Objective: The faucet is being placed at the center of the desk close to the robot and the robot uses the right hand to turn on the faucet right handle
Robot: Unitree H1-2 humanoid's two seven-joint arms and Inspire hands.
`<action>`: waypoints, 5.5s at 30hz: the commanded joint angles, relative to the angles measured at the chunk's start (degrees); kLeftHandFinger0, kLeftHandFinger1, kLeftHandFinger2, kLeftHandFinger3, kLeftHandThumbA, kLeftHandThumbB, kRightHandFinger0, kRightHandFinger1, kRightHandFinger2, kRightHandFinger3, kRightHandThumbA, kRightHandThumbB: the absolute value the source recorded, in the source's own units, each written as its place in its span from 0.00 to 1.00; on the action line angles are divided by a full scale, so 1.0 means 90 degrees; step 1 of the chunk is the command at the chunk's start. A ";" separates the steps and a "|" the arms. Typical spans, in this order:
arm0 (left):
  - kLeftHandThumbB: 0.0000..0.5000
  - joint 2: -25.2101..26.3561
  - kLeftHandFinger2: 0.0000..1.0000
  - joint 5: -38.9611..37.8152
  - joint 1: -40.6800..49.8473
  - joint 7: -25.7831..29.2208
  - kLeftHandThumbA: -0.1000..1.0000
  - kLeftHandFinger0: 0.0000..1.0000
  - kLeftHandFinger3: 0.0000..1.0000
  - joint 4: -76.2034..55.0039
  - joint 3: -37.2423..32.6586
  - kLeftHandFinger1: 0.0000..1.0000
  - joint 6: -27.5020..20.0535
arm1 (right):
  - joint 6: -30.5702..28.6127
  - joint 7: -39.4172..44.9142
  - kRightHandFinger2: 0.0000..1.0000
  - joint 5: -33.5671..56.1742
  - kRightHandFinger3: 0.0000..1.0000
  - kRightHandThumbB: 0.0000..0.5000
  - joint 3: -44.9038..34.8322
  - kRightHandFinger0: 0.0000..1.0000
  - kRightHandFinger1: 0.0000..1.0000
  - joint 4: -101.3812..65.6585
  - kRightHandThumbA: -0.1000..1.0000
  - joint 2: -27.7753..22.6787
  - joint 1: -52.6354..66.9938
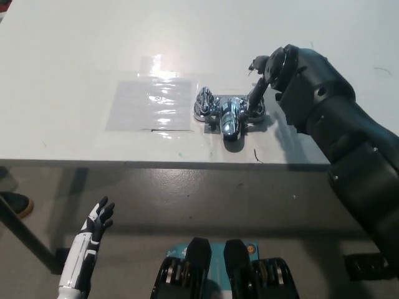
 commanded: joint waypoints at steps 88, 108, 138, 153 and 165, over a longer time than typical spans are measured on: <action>0.99 0.0126 1.00 -0.0009 -0.0266 -0.0135 1.00 1.00 1.00 -0.0435 -0.0012 1.00 0.0093 | 0.0014 -0.2223 1.00 0.0010 1.00 0.63 -0.0840 1.00 1.00 -0.0179 1.00 -0.0677 -0.0414; 1.00 0.0172 1.00 0.0001 -0.0355 -0.0087 1.00 1.00 1.00 -0.0146 0.0039 1.00 -0.0068 | 0.0522 0.4203 1.00 0.1718 1.00 0.95 -0.1139 1.00 1.00 -0.6579 0.76 -0.3200 0.0933; 0.97 0.0214 1.00 -0.0012 -0.1631 0.0023 1.00 1.00 1.00 0.0386 0.0157 1.00 0.0063 | 0.0522 -0.0241 1.00 0.7612 1.00 0.93 -0.5858 1.00 1.00 -1.4273 1.00 -0.5687 0.3240; 0.93 0.0238 1.00 0.0020 -0.2352 0.0051 1.00 1.00 1.00 0.0539 0.0178 1.00 0.0203 | -0.0474 -0.1203 1.00 0.7989 1.00 0.85 -0.6555 1.00 1.00 -1.4960 1.00 -0.4668 0.4455; 0.74 0.0255 1.00 0.0004 -0.2261 -0.0007 1.00 1.00 1.00 0.0187 0.0171 1.00 0.0275 | -0.0930 -0.0765 1.00 0.7456 1.00 0.61 -0.5438 1.00 1.00 -1.5120 1.00 -0.2846 0.6929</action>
